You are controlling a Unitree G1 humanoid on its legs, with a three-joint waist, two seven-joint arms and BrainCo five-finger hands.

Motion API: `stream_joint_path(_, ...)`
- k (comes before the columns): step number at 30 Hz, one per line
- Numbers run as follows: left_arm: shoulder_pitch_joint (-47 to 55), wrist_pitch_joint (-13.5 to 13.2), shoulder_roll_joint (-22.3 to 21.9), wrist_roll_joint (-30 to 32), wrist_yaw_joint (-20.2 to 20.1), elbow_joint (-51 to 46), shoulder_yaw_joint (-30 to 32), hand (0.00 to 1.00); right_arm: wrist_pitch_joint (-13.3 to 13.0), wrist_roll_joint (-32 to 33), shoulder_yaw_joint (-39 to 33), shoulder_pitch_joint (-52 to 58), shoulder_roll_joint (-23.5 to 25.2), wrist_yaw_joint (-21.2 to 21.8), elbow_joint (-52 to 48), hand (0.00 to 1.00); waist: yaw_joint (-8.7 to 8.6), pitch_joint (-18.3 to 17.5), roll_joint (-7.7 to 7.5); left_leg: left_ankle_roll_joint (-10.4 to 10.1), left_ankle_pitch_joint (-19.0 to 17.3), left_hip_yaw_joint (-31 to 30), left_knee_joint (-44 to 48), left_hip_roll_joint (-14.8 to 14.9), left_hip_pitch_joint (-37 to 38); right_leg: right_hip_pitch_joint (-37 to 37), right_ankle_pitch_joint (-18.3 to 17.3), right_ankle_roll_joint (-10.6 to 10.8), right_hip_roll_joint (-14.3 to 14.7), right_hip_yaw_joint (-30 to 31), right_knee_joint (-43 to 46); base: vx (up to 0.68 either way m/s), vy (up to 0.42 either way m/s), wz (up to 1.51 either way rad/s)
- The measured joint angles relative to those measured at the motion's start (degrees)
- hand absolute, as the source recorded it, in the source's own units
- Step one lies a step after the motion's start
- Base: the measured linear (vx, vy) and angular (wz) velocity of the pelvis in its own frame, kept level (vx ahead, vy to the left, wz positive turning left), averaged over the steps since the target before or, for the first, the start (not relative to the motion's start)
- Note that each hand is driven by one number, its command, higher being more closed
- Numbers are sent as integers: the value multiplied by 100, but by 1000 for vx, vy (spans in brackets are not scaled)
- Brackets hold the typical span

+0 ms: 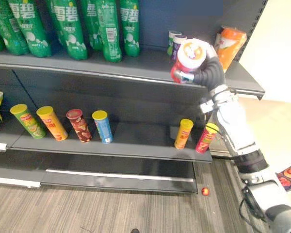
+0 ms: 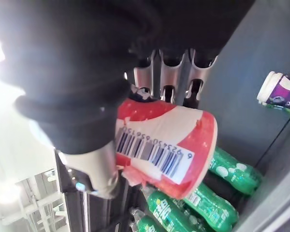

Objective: Put the gum and the chips on the shelf.

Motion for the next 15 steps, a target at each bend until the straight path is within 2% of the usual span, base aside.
stream_joint_path(3, -12, 0, 16, -12, 1, -20, -104, 0, 108, -113, 0, -473, 7, -110, 806, 100, 114, 0, 0, 5, 37, -42, 0, 19, -30, -1, 17, -22, 24, -45, -24, -7, -19, 7)
stream_joint_path(5, -13, 0, 20, -21, 1, -46, -138, 0, 257, -114, -12, -771, 9, -195, 1326, 100, 130, 1, -2, -14, 57, -115, 0, 27, -67, 5, 23, -29, 41, -116, -46, -2, -24, 14)
stream_joint_path(10, -56, 0, 18, -110, 12, -68, -190, 0, 444, -141, -33, -1213, 14, -257, 2139, 100, 292, 11, 4, -30, 72, -170, 0, 59, -88, 26, 32, -42, 78, -174, -88, 6, -24, 6)
stream_joint_path(15, -122, -5, 24, -124, 19, -127, -244, 0, 574, -182, -387, -1666, 36, -355, 2798, 100, 316, 127, -9, -46, 108, -313, 0, 56, -166, 23, 31, -43, 85, -308, -95, -7, -14, 14)
